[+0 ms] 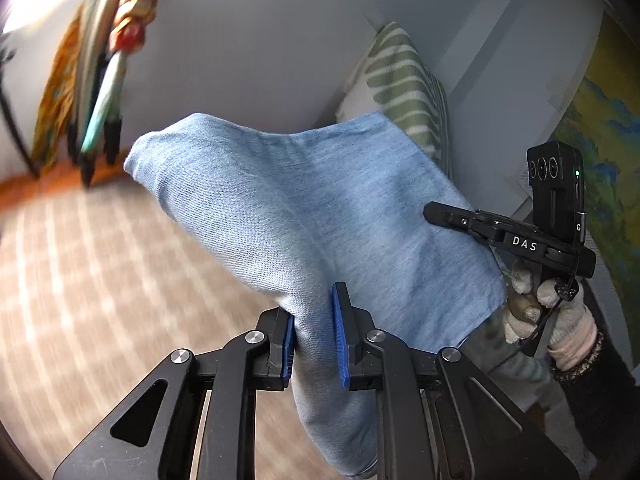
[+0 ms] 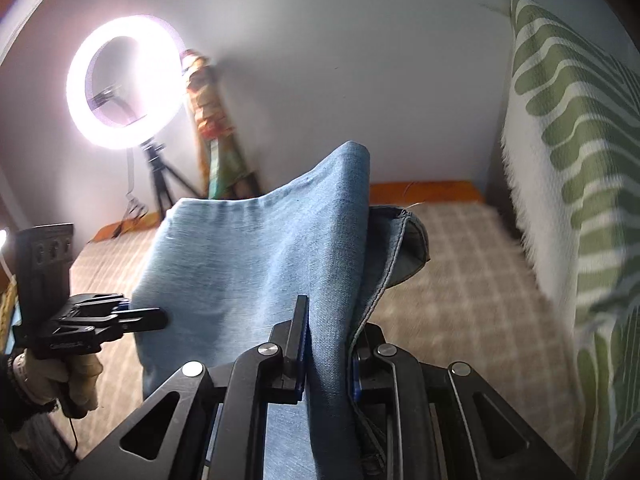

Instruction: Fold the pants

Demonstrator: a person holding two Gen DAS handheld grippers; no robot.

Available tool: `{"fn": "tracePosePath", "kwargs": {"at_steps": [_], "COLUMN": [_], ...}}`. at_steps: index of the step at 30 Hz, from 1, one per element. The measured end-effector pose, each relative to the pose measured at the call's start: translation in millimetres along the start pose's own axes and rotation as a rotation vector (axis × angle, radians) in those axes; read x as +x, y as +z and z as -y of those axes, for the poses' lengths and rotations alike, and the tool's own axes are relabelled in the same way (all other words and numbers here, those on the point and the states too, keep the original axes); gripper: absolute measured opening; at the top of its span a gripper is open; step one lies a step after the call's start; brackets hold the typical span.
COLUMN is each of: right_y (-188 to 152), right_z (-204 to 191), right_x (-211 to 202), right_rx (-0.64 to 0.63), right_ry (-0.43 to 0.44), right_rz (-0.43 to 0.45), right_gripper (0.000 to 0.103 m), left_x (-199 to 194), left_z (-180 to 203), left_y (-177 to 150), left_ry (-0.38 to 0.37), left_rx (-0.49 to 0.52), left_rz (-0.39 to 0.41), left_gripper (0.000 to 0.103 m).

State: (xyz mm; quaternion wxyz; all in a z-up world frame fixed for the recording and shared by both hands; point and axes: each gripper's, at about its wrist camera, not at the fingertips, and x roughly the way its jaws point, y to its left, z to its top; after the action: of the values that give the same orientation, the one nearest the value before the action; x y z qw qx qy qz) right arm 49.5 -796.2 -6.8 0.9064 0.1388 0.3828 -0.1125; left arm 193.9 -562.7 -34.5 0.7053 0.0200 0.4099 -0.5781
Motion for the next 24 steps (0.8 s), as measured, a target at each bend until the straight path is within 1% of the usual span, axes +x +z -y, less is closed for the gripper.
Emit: {"fn": "tracePosePath", "kwargs": {"at_steps": [4, 7, 10, 13, 16, 21, 22, 24], "right_y": [28.8, 51.7, 67.6, 78.8, 84.1, 83.1, 83.0, 82.4], "right_z": [11.6, 19.8, 27.5, 36.8, 43.6, 51.9, 53.0, 57.4], "right_x": [32.2, 57.5, 82.7, 110.5, 136.3, 170.7, 174.3, 181.8], "right_rx": [0.001, -0.008, -0.014, -0.008, -0.009, -0.013, -0.014, -0.017], "right_ry": [-0.046, -0.081, -0.11, -0.139, -0.166, -0.207, -0.215, -0.251], "right_rz": [0.012, 0.026, 0.028, 0.018, -0.003, -0.055, -0.061, -0.082], "right_gripper": [0.015, 0.015, 0.015, 0.015, 0.015, 0.015, 0.016, 0.023], "left_x": [33.6, 52.7, 70.5, 91.3, 106.5, 130.7, 135.1, 139.3], "left_z": [-17.1, -26.0, -36.2, -49.8, -57.1, -67.6, -68.8, -68.6], "left_y": [33.8, 51.3, 68.0, 81.9, 84.5, 83.9, 85.9, 86.0], "left_ry": [0.024, 0.051, 0.08, 0.107, 0.143, 0.192, 0.201, 0.213], "left_rx": [-0.005, 0.003, 0.01, -0.006, -0.003, -0.012, -0.015, -0.014], "left_rz": [0.006, 0.009, 0.013, 0.0, -0.013, -0.041, -0.048, -0.06], "left_gripper": [0.015, 0.015, 0.015, 0.015, 0.015, 0.015, 0.016, 0.018]}}
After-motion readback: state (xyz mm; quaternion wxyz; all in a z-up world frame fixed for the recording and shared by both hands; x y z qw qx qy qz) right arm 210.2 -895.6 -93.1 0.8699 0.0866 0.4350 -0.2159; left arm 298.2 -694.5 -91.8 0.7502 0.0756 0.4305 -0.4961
